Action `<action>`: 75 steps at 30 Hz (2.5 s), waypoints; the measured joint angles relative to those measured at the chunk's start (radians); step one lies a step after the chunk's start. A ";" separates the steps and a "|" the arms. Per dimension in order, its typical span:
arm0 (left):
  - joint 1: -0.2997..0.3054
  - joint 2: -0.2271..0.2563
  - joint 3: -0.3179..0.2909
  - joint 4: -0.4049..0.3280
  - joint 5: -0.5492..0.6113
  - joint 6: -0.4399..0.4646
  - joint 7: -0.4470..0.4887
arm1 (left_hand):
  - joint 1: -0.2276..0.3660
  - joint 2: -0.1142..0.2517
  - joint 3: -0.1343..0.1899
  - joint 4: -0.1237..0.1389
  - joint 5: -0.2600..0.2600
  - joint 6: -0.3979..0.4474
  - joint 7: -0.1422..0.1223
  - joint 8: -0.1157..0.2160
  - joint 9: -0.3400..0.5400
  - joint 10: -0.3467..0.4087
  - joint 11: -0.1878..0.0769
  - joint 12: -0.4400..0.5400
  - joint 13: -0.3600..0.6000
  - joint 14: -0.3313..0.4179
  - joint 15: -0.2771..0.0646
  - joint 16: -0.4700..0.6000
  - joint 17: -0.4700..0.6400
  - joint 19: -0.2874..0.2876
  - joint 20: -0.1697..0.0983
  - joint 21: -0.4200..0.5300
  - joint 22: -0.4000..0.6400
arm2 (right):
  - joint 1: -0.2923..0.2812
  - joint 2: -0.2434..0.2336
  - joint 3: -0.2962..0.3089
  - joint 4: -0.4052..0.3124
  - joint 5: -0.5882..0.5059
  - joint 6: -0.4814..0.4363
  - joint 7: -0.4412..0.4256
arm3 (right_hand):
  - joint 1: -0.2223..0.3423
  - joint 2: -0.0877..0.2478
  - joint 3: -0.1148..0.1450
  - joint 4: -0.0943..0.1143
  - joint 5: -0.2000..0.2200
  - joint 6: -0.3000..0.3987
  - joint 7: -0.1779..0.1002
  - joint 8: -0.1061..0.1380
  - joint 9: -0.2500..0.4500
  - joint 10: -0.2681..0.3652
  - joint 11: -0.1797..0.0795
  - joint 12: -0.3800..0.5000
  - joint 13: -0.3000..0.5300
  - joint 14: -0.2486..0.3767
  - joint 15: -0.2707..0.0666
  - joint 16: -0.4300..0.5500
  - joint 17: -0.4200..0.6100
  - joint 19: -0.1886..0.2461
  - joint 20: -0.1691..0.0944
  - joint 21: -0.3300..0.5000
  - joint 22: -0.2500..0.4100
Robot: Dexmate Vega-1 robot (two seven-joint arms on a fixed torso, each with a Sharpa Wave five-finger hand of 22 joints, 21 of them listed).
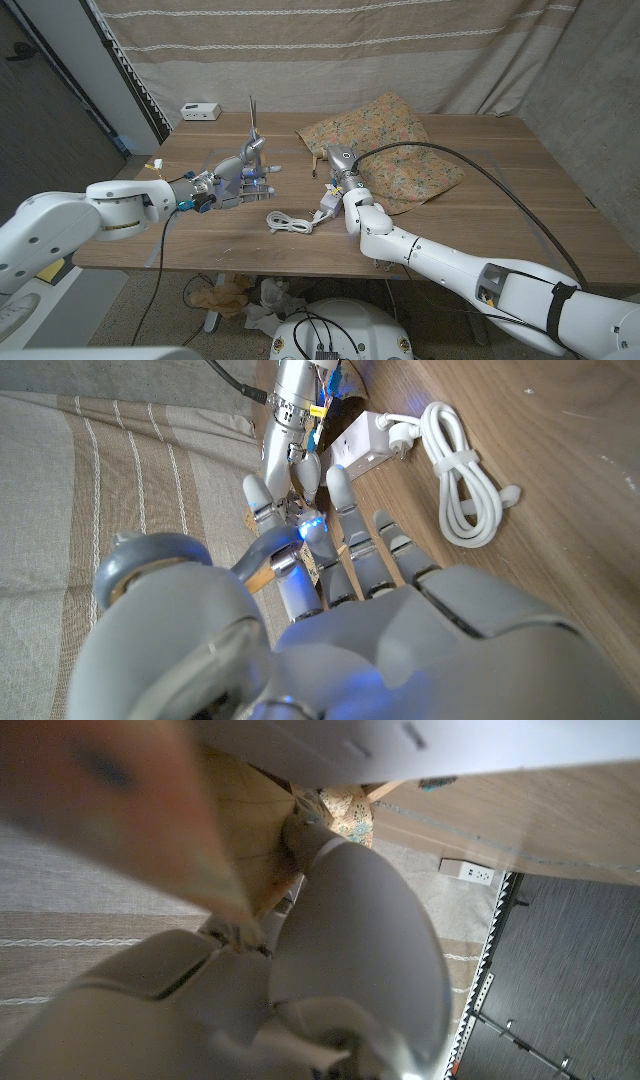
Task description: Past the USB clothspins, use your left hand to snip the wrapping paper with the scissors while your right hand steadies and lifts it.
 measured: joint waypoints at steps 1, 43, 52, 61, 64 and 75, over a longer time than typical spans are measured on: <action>0.000 0.000 0.000 0.000 0.000 -0.001 -0.001 | 0.000 0.000 0.000 0.000 0.000 0.000 0.000 0.000 0.000 0.000 0.000 0.000 0.000 0.000 0.000 0.000 0.000 0.000 0.000 0.000 0.000 | -0.005 0.001 0.008 0.007 0.001 0.002 -0.004 | -0.003 0.003 -0.006 0.002 0.000 0.019 -0.003 0.004 0.000 0.019 -0.008 0.003 0.000 0.000 0.000 0.000 0.000 0.000 0.000 0.000 0.000; -0.008 0.006 0.008 0.006 0.004 -0.006 -0.016 | 0.000 0.000 0.005 0.004 0.000 0.018 0.000 -0.003 0.000 0.015 0.002 0.022 0.000 0.007 0.000 0.003 0.002 0.000 0.000 0.000 0.000 | -0.041 -0.013 0.125 0.148 0.098 0.297 -0.441 | -0.125 0.005 -0.051 -0.021 0.057 0.111 -0.116 -0.023 0.005 0.133 -0.120 0.013 0.035 0.023 -0.023 -0.001 -0.027 -0.146 -0.009 0.159 0.048; -0.009 0.006 0.009 0.007 0.005 -0.006 -0.018 | 0.004 0.004 0.002 0.007 0.007 0.020 -0.002 -0.003 0.000 0.016 0.002 0.022 -0.001 0.012 -0.002 0.003 0.002 0.000 0.000 0.000 0.000 | -0.048 -0.027 0.136 0.154 0.106 0.335 -0.469 | -0.097 0.038 -0.041 0.014 0.104 0.029 -0.085 -0.119 0.018 -0.020 -0.104 0.067 0.249 0.035 -0.036 -0.001 -0.065 -0.156 -0.005 0.169 0.124; -0.011 0.007 0.012 0.008 0.006 -0.009 -0.020 | 0.004 0.004 0.002 0.007 0.007 0.020 -0.002 -0.003 0.000 0.016 0.002 0.030 0.000 0.012 -0.002 0.003 0.003 0.000 0.000 0.000 0.000 | -0.067 -0.051 0.170 0.121 0.186 0.417 -0.390 | -0.119 0.015 0.034 -0.025 0.062 -0.059 0.021 -0.149 0.018 -0.089 -0.051 0.262 0.524 0.035 -0.036 -0.001 -0.066 -0.095 -0.008 0.095 0.028; -0.011 0.007 0.013 0.008 0.006 -0.009 -0.020 | 0.004 0.004 0.002 0.006 0.007 0.020 -0.002 -0.003 0.000 0.016 0.002 0.030 0.000 0.012 -0.002 0.003 0.005 0.000 0.000 0.000 0.000 | -0.071 -0.056 0.180 0.115 0.204 0.437 -0.371 | -0.164 -0.003 0.096 -0.015 0.062 -0.051 0.030 -0.149 0.018 -0.098 -0.035 0.337 0.627 0.035 -0.036 -0.001 -0.066 -0.035 -0.010 0.095 0.015; -0.014 0.008 0.016 0.009 0.006 -0.011 -0.022 | 0.004 0.004 0.002 0.006 0.007 0.025 -0.007 0.004 -0.005 0.016 0.002 0.036 0.005 0.022 -0.001 0.003 0.002 0.000 0.000 0.000 0.002 | -0.074 -0.073 0.202 0.132 0.240 0.578 -0.334 | -0.230 -0.001 0.216 -0.062 0.062 -0.044 0.011 -0.145 0.040 -0.207 -0.008 0.435 0.817 0.035 -0.036 0.007 -0.051 0.163 -0.027 0.174 0.094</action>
